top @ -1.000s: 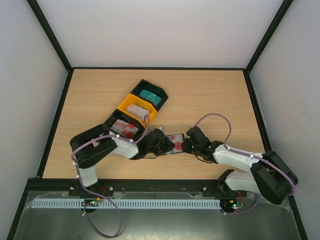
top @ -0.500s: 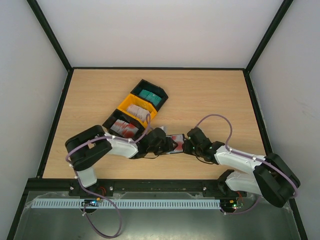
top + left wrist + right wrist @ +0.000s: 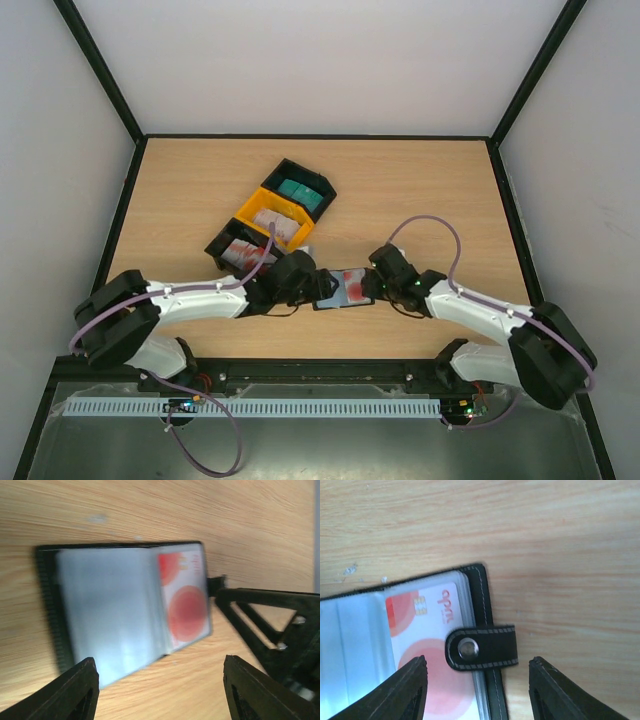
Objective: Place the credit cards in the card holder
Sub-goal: Insert the credit card into the card holder, then close the card holder at the center of the board.
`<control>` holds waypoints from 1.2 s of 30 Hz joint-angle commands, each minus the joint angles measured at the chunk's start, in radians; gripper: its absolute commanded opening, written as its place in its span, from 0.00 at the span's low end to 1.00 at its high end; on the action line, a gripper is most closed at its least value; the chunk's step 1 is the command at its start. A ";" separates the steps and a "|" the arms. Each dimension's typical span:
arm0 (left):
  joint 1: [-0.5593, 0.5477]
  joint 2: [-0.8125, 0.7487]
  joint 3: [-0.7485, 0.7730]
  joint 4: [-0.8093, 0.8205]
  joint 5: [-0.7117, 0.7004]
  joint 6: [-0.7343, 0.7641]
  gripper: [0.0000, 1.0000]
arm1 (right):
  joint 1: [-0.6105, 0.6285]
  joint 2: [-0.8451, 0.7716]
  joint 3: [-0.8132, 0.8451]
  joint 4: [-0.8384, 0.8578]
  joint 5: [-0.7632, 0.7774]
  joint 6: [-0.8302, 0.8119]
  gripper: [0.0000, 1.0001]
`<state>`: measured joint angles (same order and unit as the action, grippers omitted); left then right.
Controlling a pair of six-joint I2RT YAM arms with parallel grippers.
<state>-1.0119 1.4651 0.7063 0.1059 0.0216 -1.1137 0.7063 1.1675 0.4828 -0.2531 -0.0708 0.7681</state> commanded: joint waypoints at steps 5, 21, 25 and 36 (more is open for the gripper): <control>0.073 -0.098 -0.122 -0.161 -0.058 0.010 0.72 | 0.002 0.163 0.125 -0.073 0.122 -0.116 0.58; 0.106 -0.040 -0.158 -0.080 -0.014 0.021 0.52 | 0.002 0.208 0.189 -0.154 0.196 -0.061 0.03; 0.108 0.004 -0.134 -0.114 -0.053 0.012 0.38 | 0.002 0.149 0.216 -0.174 0.179 -0.058 0.02; 0.107 0.122 -0.095 -0.064 -0.001 0.041 0.10 | 0.001 0.085 0.281 -0.125 -0.129 -0.054 0.02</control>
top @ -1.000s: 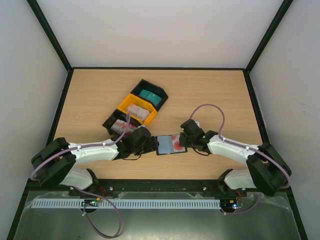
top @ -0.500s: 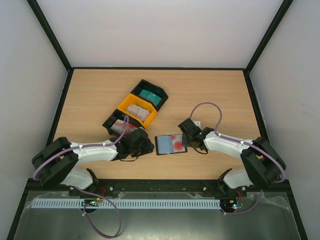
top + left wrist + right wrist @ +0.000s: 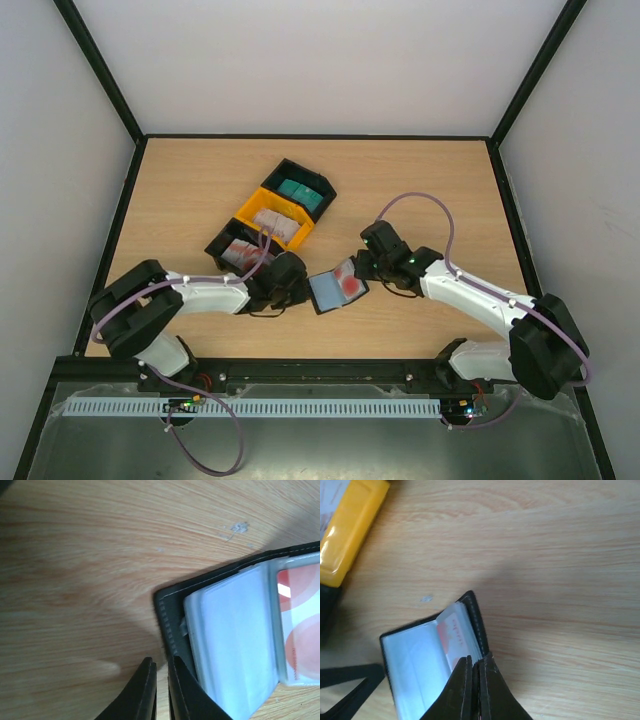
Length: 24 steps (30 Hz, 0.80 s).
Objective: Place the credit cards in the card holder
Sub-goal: Close the card holder at the center of the board.
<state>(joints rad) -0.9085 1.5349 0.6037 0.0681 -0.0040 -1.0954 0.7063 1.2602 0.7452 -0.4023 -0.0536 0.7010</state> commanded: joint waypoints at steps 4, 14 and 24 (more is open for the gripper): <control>0.000 0.088 0.036 -0.021 0.030 0.043 0.09 | 0.002 -0.008 -0.001 0.084 -0.264 0.022 0.02; -0.005 0.167 0.057 0.048 0.059 0.053 0.07 | 0.002 0.018 -0.101 0.296 -0.450 0.095 0.02; -0.018 0.090 0.056 0.013 -0.006 0.051 0.08 | 0.004 0.147 -0.203 0.559 -0.515 0.173 0.02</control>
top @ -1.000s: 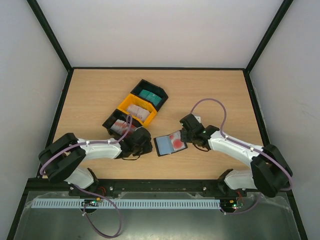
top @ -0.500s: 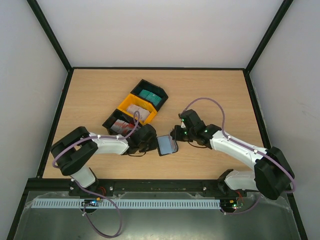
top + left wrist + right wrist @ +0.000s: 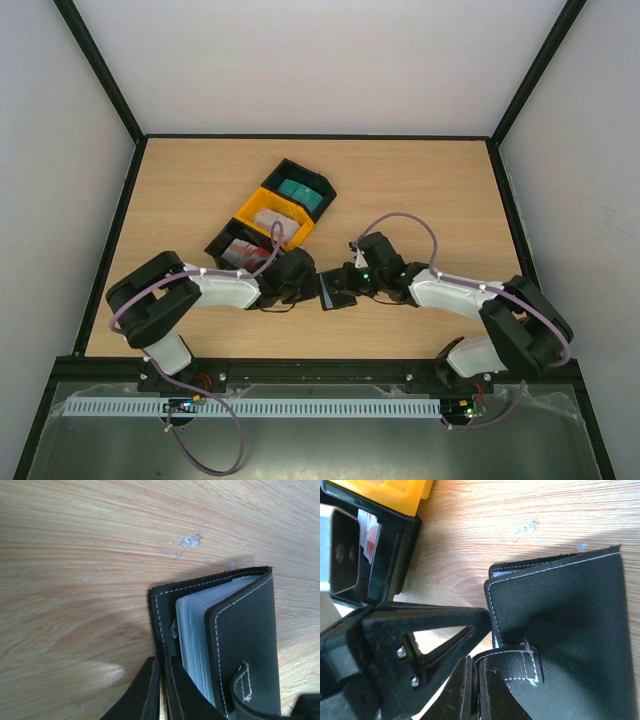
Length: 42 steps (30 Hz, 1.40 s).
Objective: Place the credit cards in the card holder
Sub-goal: Close the card holder at the center of the board.
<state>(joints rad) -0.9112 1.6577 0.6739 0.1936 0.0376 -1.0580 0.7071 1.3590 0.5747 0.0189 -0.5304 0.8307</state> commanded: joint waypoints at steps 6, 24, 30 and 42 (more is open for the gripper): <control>-0.056 -0.159 0.004 -0.251 -0.165 -0.008 0.08 | 0.013 0.131 -0.043 0.194 -0.047 0.051 0.02; -0.089 -0.446 0.027 -0.251 -0.129 0.135 0.30 | 0.023 -0.002 -0.023 0.126 -0.053 0.018 0.74; -0.106 -0.349 0.040 -0.185 -0.053 0.133 0.42 | 0.022 -0.166 -0.051 -0.018 0.223 0.039 0.72; -0.107 -0.058 0.179 -0.232 -0.078 0.111 0.61 | 0.007 -0.154 -0.110 -0.159 0.326 -0.042 0.60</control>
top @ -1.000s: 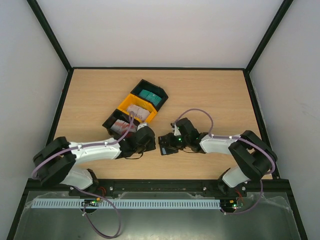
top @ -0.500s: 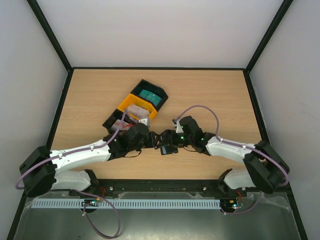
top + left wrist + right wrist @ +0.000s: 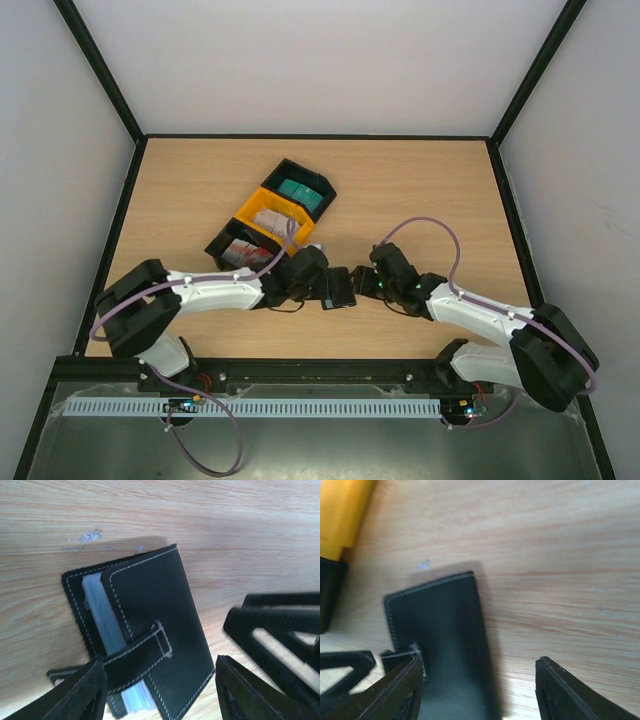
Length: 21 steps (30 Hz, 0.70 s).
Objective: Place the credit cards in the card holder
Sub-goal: Close the card holder at the center of the board.
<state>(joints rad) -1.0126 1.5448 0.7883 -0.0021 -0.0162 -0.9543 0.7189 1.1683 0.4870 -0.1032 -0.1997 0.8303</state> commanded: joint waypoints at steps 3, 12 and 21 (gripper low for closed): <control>-0.005 0.101 0.096 -0.066 -0.055 0.018 0.61 | -0.004 0.079 -0.025 -0.017 -0.052 -0.064 0.55; -0.004 0.176 0.134 -0.160 -0.135 0.029 0.61 | -0.005 0.137 -0.029 0.014 -0.094 -0.093 0.49; -0.004 0.197 0.108 -0.204 -0.154 0.053 0.46 | -0.012 0.144 -0.038 0.058 -0.160 -0.077 0.48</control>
<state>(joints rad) -1.0126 1.7203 0.9020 -0.1341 -0.1360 -0.9230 0.7189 1.3037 0.4667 -0.0620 -0.3058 0.7483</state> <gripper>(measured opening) 0.502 0.479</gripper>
